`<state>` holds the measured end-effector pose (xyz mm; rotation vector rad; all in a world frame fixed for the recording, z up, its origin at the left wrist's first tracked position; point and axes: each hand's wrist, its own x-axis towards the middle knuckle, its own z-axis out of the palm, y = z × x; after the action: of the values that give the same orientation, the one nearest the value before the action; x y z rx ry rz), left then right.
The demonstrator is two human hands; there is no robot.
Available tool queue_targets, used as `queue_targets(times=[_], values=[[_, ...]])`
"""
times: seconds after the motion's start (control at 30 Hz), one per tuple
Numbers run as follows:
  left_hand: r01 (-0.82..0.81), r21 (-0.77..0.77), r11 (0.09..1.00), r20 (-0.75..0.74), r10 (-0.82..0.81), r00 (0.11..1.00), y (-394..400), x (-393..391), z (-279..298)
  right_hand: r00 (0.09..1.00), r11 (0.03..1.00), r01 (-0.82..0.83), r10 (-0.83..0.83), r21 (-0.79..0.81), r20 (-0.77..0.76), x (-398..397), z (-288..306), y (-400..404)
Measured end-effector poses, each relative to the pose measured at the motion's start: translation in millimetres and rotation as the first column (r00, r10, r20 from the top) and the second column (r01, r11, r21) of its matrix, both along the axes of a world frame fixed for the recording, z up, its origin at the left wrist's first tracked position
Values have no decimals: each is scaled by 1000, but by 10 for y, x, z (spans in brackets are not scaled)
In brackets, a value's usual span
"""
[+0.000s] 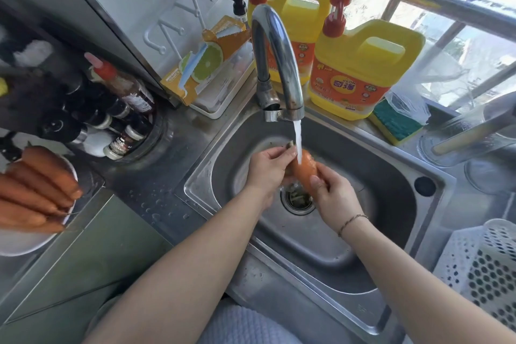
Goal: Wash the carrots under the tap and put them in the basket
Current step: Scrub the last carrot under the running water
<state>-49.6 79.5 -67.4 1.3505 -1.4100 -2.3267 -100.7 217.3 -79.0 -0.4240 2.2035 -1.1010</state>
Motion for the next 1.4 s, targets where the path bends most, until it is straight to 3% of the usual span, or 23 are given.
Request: queue_targets(times=[0.07, 0.13, 0.23, 0.33, 0.5, 0.63, 0.77, 0.97, 1.13, 1.4], values=[[78, -24, 997, 52, -77, 996, 21, 12, 3, 987, 994, -6, 23, 109, -162, 5, 40, 7], [87, -52, 995, 47, -85, 995, 5, 35, -7, 982, 992, -43, 63, 116, -180, -22, 96, -4], [54, -28, 998, 16, -53, 998, -93, 54, -18, 990, 992, -122, 119, 31, 81, -110, 157, 27], [60, 21, 998, -53, -59, 997, -143, 81, -37, 860, 992, -41, 97, -122, 501, -177, 153, 118], [265, -322, 909, -26, -288, 957, 32, 171, -187, 812, 983, 75, 35, -165, 582, -159, 115, 144], [301, -398, 867, -18, -335, 942, -49, 153, -153, 636, 922, 268, 50, -281, 770, -64, 154, 131], [230, -472, 851, 16, -252, 968, -154, 77, -116, 641, 908, 299, 36, -293, 766, 21, 142, 135], [369, -235, 899, -77, -396, 915, -38, 159, -123, 761, 940, 224, -4, -256, 649, 21, 89, 138], [278, -44, 960, -158, -281, 947, 3, 170, -75, 778, 941, 229, -22, -251, 628, 65, 163, 74], [286, -220, 933, -116, -316, 942, 19, 185, -109, 806, 964, 183, -34, -194, 591, 53, 119, 68]])
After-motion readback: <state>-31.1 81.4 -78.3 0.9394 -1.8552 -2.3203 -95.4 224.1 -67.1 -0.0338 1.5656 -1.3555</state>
